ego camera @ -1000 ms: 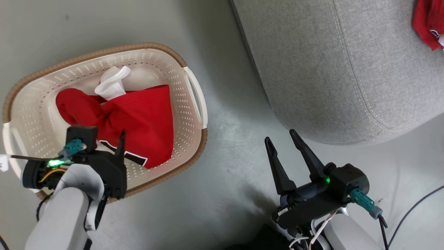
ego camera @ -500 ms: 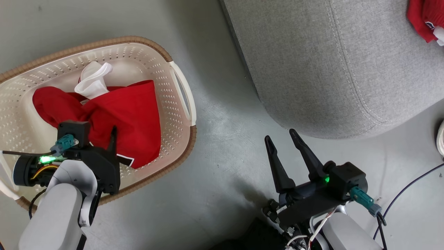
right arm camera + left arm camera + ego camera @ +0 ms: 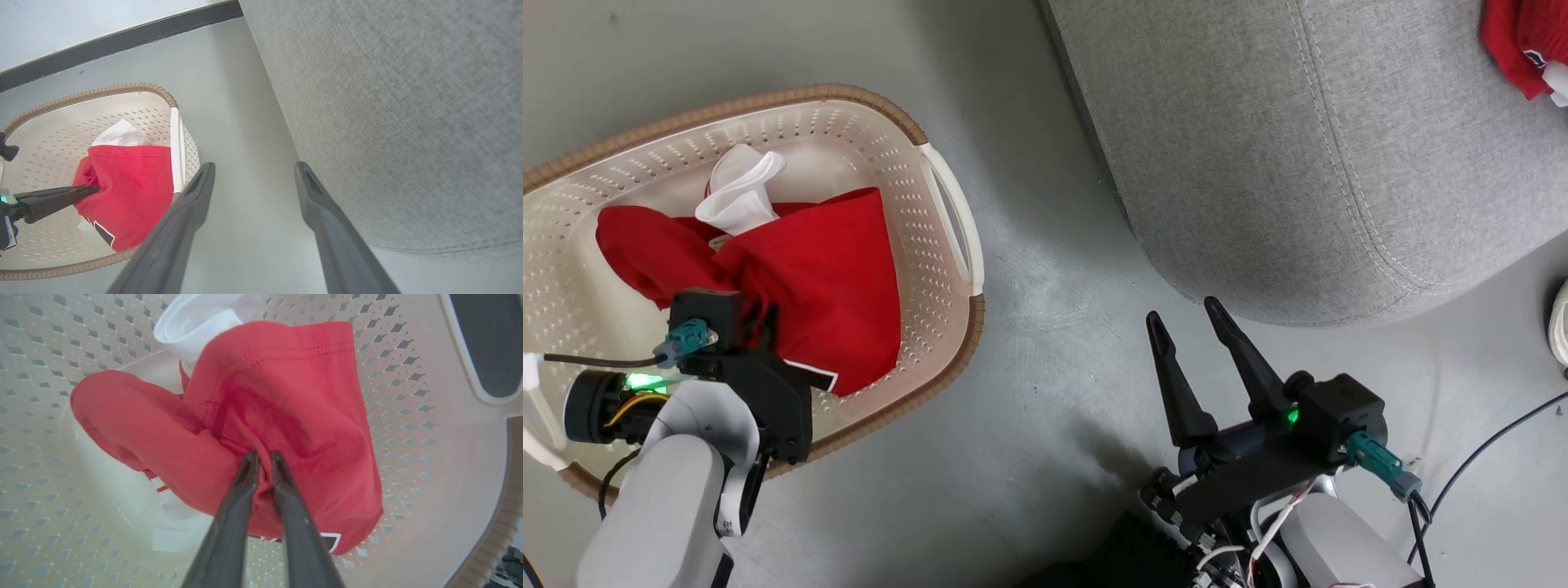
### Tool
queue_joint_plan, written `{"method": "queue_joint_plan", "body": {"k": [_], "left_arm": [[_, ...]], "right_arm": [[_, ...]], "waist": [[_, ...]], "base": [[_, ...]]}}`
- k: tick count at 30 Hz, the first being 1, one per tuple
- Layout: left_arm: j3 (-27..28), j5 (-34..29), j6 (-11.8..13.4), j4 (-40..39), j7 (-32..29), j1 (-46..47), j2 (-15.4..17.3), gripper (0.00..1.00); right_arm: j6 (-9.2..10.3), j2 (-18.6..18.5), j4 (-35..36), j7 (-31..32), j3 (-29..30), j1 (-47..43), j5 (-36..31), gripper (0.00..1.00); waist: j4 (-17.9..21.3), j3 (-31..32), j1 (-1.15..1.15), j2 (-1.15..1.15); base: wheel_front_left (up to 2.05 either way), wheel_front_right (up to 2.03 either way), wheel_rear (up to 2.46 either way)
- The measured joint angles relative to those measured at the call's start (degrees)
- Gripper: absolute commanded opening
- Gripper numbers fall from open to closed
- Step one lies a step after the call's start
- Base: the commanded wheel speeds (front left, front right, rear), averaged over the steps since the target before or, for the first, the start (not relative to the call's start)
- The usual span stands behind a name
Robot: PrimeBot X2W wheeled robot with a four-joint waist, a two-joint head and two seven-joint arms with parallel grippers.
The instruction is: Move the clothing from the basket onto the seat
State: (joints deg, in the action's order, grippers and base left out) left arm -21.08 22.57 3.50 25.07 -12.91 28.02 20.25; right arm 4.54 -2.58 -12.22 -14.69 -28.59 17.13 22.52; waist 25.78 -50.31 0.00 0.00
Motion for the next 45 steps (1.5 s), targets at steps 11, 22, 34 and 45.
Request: {"method": "queue_joint_plan", "body": {"k": [11, 22, 34, 45], "left_arm": [[-1.23, 0.05, -0.93, 0.60, 0.01, 1.12, -2.59, 0.00], [-1.00, 2.86, -2.87, -0.03, 5.06, 1.33, -6.58, 0.00], [-0.12, 7.08, -5.26, -2.40, 12.15, -0.71, -12.51, 0.00], [-0.19, 9.22, -6.61, -3.05, 16.63, -0.70, -15.27, 0.00]], "right_arm": [[0.07, 0.02, -1.40, 0.00, 2.32, 1.21, 0.20, 1.00], [-0.03, 0.00, -3.60, 0.00, 6.39, 2.07, -1.90, 1.00], [-1.71, -4.91, -4.82, 0.00, 9.28, 3.87, -6.03, 1.00], [-5.67, -6.12, -4.58, 0.00, 6.31, 5.59, -9.73, 1.00]], "waist": [[-1.06, 1.17, 0.00, 0.00], [-4.66, 4.69, 0.00, 0.00], [-10.67, 11.30, 0.00, 0.00], [-18.50, 20.60, -0.01, -0.02]], "base": [[0.00, 0.00, 0.00], [0.00, 0.00, 0.00], [0.00, 0.00, 0.00], [0.00, 0.00, 0.00]]}}
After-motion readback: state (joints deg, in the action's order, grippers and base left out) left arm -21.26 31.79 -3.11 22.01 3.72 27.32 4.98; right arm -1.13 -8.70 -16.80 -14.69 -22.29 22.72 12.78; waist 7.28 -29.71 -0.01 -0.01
